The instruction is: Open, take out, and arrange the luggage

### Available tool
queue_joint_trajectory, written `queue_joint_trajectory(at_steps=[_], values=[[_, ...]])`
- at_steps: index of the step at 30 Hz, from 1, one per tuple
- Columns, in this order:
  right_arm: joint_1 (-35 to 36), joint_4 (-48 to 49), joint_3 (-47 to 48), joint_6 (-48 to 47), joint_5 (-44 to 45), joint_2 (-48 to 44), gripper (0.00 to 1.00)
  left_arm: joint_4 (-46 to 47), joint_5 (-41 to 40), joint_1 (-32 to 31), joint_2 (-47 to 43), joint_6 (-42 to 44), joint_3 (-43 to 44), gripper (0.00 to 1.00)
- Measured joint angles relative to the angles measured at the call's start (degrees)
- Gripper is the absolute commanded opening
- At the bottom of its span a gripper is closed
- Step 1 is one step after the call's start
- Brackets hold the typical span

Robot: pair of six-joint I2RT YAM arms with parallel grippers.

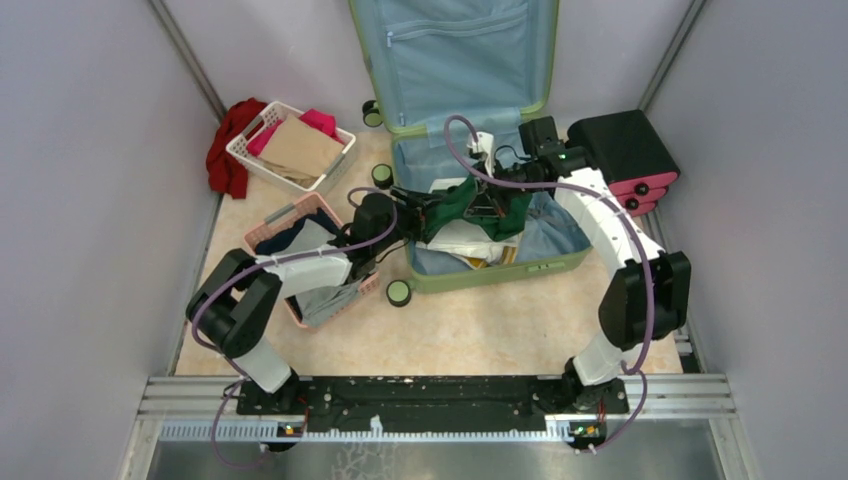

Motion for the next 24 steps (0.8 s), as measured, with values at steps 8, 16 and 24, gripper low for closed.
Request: queue_joint_trajectory(at_steps=[8,16,24], values=[[0.0,-1.38,-1.84,-2.93,-2.23,-2.16,0.0,0.02,1.75,0.0,0.44,2.23,0.11,0.15],[0.0,-3.58,-4.87,-5.6,-2.99,-3.56,0.51,1.11,2.99,0.0,-0.15,8.28,0.11,0.0],[-1.46,-4.48,-6.64,-5.77,-6.62,-9.35,0.64,-8.52,2.62,0.11,-8.52,28.74,3.19,0.0]])
